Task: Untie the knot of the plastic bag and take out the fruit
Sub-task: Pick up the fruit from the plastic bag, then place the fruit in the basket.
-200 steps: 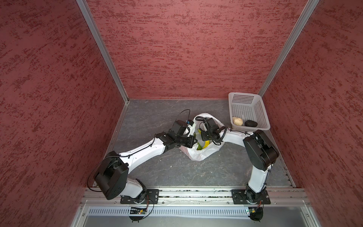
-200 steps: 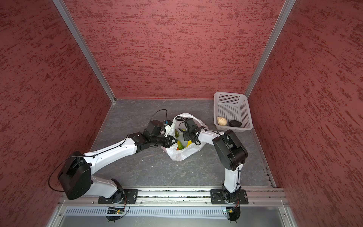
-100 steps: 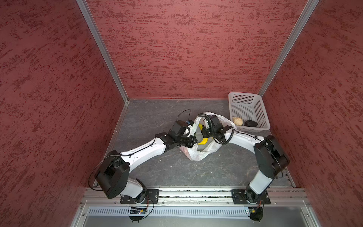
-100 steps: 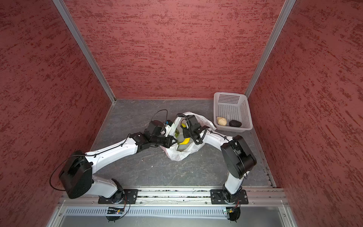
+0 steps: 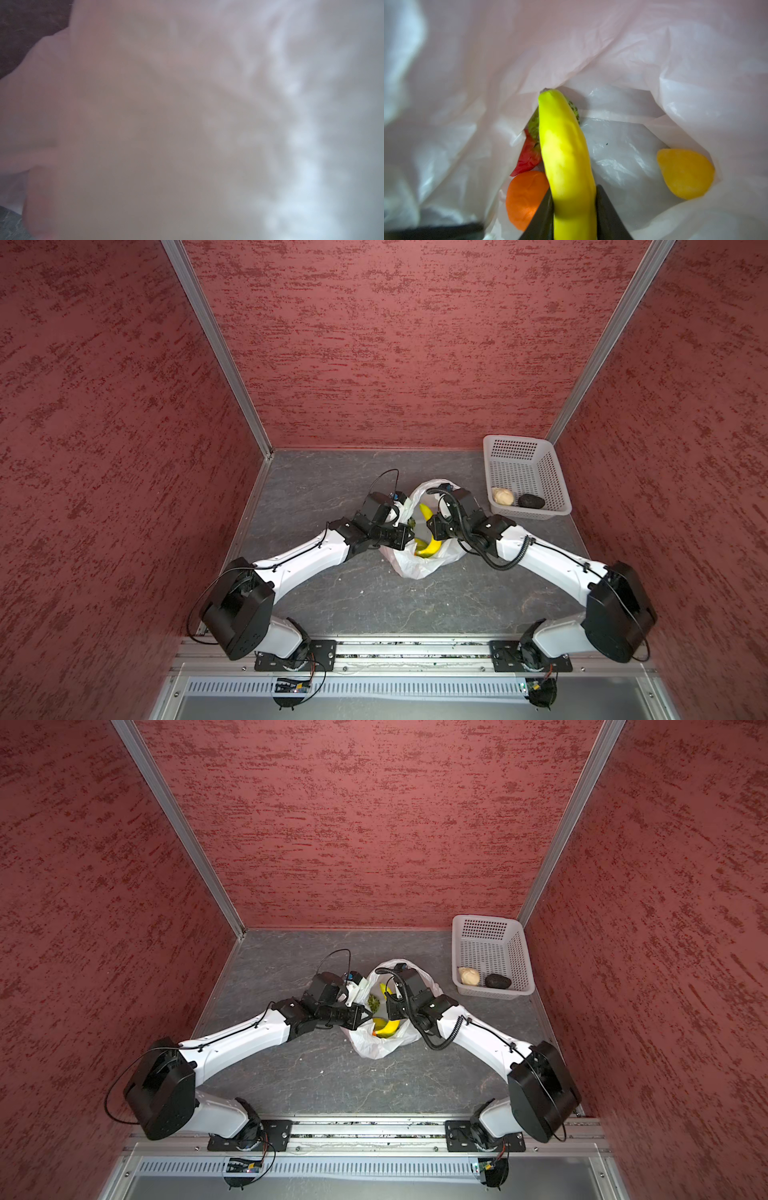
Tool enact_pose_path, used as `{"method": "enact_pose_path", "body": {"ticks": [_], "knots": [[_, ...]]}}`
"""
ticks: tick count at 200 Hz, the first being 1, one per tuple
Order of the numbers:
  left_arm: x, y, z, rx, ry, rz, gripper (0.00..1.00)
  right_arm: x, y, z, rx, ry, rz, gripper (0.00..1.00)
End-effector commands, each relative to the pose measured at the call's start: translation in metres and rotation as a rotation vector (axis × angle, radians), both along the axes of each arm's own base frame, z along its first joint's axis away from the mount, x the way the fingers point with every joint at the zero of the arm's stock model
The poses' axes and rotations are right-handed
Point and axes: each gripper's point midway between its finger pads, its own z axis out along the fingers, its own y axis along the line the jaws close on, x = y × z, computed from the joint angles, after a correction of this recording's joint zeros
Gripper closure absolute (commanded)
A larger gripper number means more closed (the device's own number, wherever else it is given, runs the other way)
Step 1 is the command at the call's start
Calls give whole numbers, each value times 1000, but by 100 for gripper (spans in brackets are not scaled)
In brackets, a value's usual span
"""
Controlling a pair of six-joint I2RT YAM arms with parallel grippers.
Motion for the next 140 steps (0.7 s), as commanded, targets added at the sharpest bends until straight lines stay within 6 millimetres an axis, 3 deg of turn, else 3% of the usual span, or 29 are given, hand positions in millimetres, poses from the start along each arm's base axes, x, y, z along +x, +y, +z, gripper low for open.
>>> {"method": "enact_pose_path", "body": {"ticks": [1,39,70,113,140], "knots": [[1,3,2,2,-18,-9,100,-15,-9,20,6,11,-39,69],[1,6,1,8,-12,-12,100,-22,-24,61,-3,-40,-78,69],[-3,8,-1,14,-5,-14,100,-16,-37,100,-28,-114,-116,67],[-9,14,-5,30,7,-17,100,25,-87,135,3,-242,-303,66],[-12,17,-4,38,5,-17,100,57,-132,133,78,-285,-467,66]]}}
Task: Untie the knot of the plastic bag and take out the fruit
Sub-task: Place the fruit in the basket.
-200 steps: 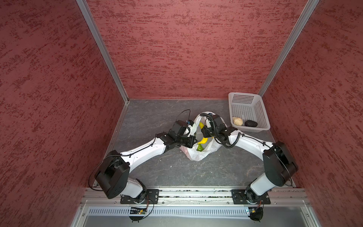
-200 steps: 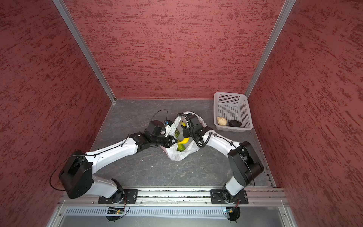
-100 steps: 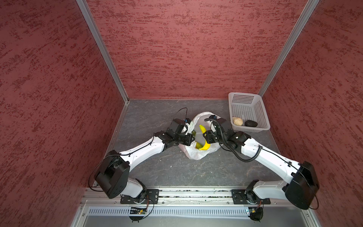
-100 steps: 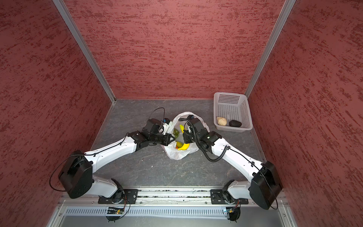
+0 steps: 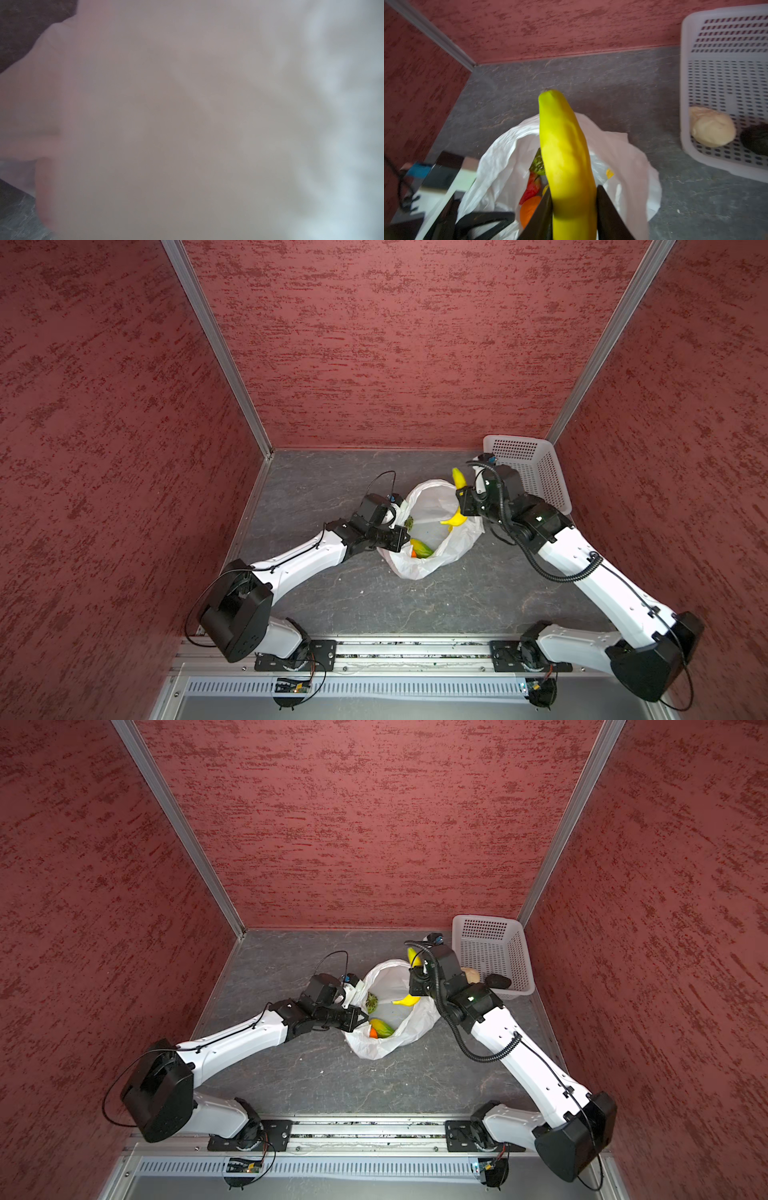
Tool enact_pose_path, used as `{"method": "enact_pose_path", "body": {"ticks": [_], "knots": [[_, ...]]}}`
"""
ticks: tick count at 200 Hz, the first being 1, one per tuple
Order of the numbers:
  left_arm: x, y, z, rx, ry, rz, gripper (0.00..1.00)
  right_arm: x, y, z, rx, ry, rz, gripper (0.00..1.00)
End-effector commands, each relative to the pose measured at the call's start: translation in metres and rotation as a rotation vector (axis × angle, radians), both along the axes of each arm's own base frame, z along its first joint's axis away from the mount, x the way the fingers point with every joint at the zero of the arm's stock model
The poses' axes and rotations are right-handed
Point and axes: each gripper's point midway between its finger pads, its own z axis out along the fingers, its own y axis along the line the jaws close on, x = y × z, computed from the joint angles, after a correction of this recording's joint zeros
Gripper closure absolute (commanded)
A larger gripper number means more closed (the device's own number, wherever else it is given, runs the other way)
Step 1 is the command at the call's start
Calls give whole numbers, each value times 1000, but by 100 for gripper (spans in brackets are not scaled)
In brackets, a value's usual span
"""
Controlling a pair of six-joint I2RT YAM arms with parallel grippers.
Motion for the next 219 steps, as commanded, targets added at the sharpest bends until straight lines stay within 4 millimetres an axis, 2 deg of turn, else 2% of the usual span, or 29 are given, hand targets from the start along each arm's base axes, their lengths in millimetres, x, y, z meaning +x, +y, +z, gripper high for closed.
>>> {"method": "enact_pose_path", "body": {"ticks": [1,61,96,101,134,163,174,204,219], "knots": [[-6,5,6,3,-14,-16,100,27,-41,6,62,-80,-156,66],[-12,8,11,10,-19,-35,100,83,-154,-27,183,-160,-480,67],[-16,9,13,10,-12,-49,100,113,-197,-45,207,-181,-588,66],[-17,9,13,11,-12,-52,100,120,-203,-58,202,-159,-604,67],[-22,12,13,25,-13,-69,100,150,-230,-87,175,-121,-675,65],[-27,17,13,42,-14,-83,100,164,-248,-107,173,-96,-724,63],[-29,18,13,46,-14,-86,100,168,-252,-113,165,-75,-730,56],[-35,23,14,58,-13,-93,100,173,-252,-121,132,-31,-715,27],[-35,25,14,59,-20,-90,100,169,-251,-119,135,-33,-708,21]]}}
